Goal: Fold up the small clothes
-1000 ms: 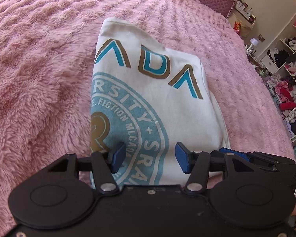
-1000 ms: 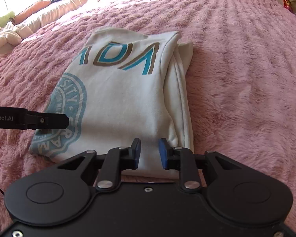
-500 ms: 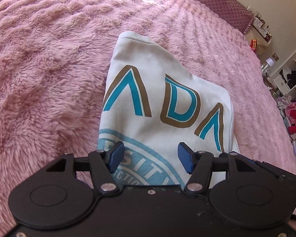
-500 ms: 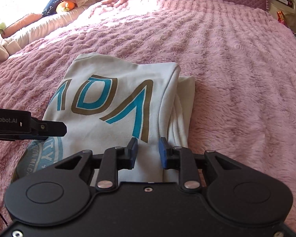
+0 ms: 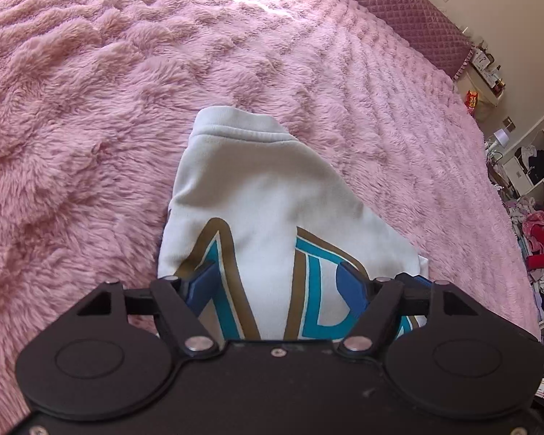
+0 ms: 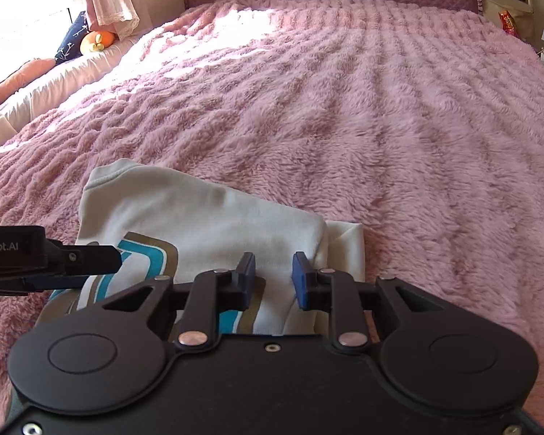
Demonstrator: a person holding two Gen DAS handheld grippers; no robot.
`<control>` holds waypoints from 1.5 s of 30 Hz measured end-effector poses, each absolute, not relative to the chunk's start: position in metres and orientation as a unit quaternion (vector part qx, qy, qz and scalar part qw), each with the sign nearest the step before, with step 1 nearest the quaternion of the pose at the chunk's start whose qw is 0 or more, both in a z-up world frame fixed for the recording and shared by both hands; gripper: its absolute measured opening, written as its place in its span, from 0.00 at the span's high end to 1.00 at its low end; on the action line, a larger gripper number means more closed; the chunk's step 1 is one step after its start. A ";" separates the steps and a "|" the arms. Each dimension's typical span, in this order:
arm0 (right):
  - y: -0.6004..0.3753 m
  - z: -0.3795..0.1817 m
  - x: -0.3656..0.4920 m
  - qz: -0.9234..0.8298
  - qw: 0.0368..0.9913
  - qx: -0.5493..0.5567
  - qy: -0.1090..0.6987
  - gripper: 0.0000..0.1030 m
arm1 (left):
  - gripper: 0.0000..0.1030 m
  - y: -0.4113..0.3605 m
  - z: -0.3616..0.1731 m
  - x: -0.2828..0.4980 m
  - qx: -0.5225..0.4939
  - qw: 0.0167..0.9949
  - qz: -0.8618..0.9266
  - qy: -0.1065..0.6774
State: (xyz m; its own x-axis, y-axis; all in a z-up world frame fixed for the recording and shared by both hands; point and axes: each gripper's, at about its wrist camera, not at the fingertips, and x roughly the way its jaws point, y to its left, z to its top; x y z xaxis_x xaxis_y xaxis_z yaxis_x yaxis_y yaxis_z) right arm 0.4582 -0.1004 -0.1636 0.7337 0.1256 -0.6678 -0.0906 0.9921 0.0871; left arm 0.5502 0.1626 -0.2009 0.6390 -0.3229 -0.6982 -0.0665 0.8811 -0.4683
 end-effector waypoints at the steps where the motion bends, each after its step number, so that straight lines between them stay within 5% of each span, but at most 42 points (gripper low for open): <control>1: -0.101 -0.164 0.458 0.061 0.931 0.024 0.360 0.80 | 0.30 0.160 -0.201 0.551 -0.227 0.877 -0.072 0.418; 13: -0.107 -0.144 0.342 0.098 0.933 0.014 0.347 0.79 | 0.29 0.143 -0.165 0.429 -0.188 0.902 -0.105 0.374; 17: -0.106 -0.167 0.342 0.088 0.925 0.001 0.371 0.80 | 0.29 0.136 -0.197 0.425 -0.186 0.889 -0.097 0.406; 26: -0.121 -0.133 0.387 0.068 0.937 0.066 0.336 0.79 | 0.28 0.155 -0.173 0.387 -0.216 0.895 -0.078 0.382; 39: -0.122 -0.175 0.292 0.068 0.926 0.025 0.371 0.79 | 0.27 0.146 -0.173 0.342 -0.180 0.910 -0.091 0.361; 45: -0.122 -0.140 0.275 0.074 0.934 0.035 0.347 0.76 | 0.27 0.149 -0.169 0.299 -0.213 0.905 -0.093 0.356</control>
